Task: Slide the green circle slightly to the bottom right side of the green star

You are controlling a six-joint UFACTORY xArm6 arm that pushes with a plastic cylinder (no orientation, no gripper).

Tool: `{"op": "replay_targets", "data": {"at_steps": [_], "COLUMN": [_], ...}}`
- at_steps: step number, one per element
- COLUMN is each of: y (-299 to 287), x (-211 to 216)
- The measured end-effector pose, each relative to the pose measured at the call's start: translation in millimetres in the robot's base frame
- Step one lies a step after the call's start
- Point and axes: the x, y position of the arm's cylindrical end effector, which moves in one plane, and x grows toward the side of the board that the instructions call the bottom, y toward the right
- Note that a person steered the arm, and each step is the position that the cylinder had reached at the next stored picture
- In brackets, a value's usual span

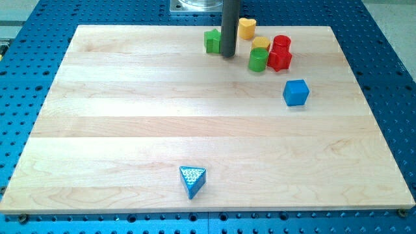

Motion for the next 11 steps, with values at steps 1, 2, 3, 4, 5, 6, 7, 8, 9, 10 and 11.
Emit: {"op": "replay_targets", "data": {"at_steps": [1,2,3,4,5,6,7,8,9,10,11], "y": [8,21,50,79,106,131,147,139,78,25,31], "x": [-18,-19,-19,-20,-20,-24,-27,16,56,73,78]}}
